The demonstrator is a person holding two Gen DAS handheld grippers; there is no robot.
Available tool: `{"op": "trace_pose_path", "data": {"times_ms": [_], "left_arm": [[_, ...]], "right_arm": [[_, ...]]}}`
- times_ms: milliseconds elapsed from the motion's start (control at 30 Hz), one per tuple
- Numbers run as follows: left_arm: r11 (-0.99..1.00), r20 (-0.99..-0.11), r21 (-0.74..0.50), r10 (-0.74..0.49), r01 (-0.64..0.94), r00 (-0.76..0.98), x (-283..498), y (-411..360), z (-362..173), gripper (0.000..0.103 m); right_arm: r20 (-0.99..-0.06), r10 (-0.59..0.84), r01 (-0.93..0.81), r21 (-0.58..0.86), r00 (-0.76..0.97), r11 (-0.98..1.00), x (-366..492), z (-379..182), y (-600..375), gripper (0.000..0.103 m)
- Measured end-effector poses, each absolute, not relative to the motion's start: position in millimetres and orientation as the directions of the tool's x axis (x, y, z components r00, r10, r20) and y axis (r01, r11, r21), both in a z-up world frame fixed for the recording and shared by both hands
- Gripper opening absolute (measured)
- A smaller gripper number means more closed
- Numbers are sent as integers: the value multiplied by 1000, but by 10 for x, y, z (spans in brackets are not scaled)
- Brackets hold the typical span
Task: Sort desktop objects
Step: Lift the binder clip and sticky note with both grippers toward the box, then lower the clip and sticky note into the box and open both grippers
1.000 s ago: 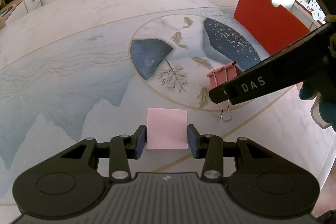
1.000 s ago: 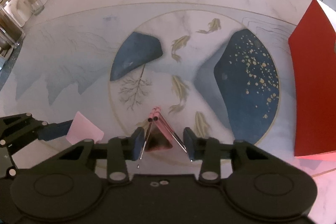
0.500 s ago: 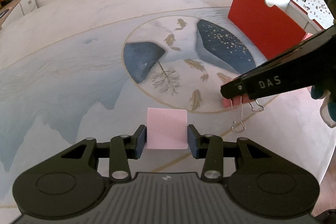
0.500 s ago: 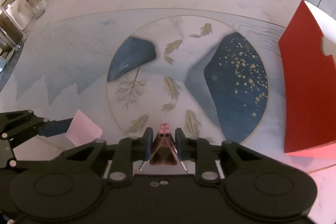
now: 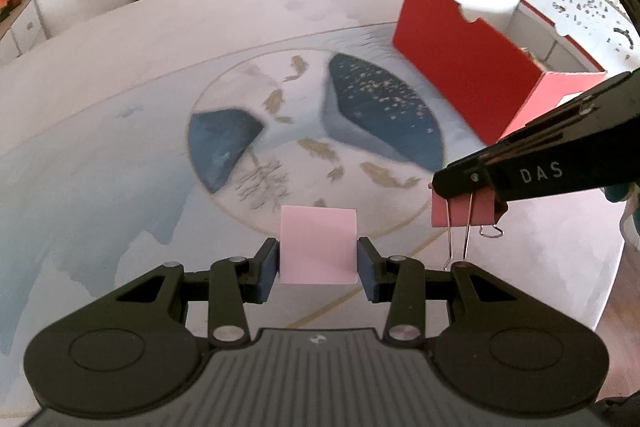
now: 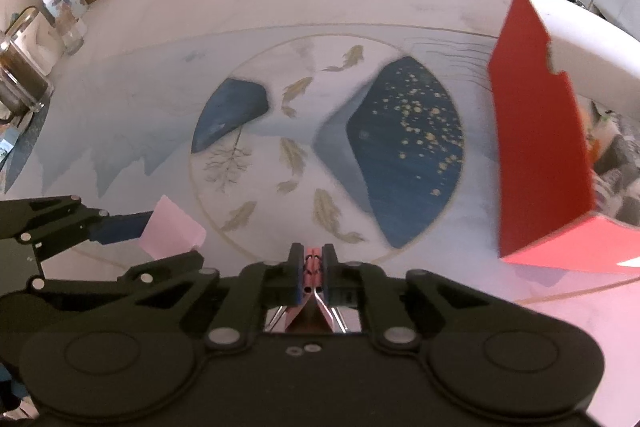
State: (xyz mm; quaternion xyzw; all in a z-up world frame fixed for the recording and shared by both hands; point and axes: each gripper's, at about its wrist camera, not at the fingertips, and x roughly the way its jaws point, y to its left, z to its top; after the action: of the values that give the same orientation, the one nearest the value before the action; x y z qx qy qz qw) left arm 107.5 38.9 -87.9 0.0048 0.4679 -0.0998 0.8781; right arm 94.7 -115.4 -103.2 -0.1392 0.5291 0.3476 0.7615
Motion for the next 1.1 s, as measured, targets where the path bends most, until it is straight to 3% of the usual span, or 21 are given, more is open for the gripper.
{"op": "trace_pose_path", "data": {"times_ms": [1100], "left_arm": [[888, -757, -62, -340, 457, 558, 1601, -1222, 45, 40]], "right_arm": [[-838, 412, -545, 171, 358, 821, 1548, -158, -2792, 8]]}}
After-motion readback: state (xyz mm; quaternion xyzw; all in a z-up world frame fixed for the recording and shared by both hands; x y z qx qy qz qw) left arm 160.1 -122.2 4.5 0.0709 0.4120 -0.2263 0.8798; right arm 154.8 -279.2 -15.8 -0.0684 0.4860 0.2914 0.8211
